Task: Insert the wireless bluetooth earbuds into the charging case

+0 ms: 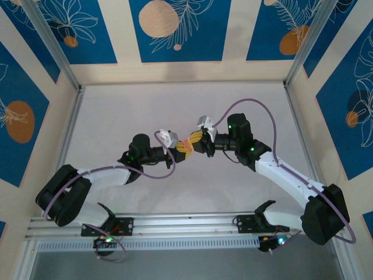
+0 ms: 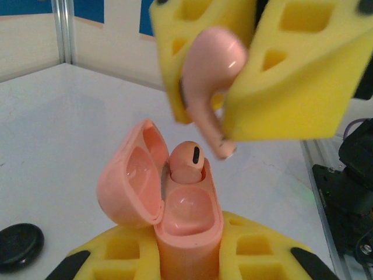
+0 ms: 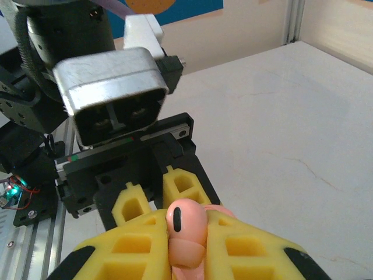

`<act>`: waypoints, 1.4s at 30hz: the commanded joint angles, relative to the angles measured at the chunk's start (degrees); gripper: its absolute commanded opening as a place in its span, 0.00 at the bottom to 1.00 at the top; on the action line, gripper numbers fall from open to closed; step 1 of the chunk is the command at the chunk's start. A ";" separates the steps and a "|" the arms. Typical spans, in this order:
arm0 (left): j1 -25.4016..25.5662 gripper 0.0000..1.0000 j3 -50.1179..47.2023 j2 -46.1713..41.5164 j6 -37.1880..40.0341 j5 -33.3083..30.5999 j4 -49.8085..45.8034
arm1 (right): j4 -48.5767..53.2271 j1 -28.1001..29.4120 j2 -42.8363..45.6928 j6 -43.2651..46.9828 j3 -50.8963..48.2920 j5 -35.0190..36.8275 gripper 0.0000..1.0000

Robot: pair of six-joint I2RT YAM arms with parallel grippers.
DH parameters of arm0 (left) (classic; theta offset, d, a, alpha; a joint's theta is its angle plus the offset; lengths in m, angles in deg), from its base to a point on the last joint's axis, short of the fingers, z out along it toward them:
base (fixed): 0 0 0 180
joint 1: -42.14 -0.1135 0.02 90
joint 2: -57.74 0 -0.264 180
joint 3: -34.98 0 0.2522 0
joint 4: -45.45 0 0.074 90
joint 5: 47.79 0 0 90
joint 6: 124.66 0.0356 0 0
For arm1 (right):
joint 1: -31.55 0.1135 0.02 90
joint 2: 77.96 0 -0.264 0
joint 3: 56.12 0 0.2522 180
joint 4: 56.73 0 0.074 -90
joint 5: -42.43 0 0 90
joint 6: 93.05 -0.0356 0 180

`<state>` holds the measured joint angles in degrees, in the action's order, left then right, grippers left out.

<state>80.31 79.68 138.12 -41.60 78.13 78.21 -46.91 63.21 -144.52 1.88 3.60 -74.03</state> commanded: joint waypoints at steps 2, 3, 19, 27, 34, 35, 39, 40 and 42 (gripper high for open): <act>0.37 0.12 1.40 -1.28 1.24 -0.05 0.43 | 0.86 0.22 1.20 -0.43 0.37 -1.56 0.18; 0.36 0.12 1.36 -1.28 1.25 0.22 0.56 | 0.91 0.23 0.85 -0.45 0.45 -1.50 0.18; 0.45 0.12 1.26 -1.80 0.88 1.78 2.80 | 1.21 1.30 -4.13 0.61 1.15 -0.59 0.18; 0.43 0.12 1.46 -2.68 2.17 1.08 1.73 | 3.38 1.55 -5.23 0.87 1.12 -1.91 0.18; 0.37 0.12 1.58 -3.69 2.71 0.58 1.22 | 4.25 1.83 -6.61 1.68 1.06 -1.07 0.18; 0.34 0.12 1.58 -3.88 2.96 0.46 0.95 | 4.46 1.99 -6.73 1.81 0.95 -1.03 0.18; 0.34 0.12 1.72 -4.08 3.34 0.19 1.09 | 4.65 2.35 -7.13 2.19 0.54 -0.31 0.19; 0.33 0.13 1.75 -3.95 3.25 0.21 1.31 | 4.73 2.36 -7.18 2.19 0.54 -0.14 0.19; 0.35 0.13 1.73 -4.08 3.25 0.21 1.49 | 4.99 2.35 -7.20 2.41 0.56 0.18 0.19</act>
<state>80.29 79.68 136.54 -40.07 77.49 73.97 -46.12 64.87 -150.34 3.06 3.84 -74.55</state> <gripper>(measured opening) 0.188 0.193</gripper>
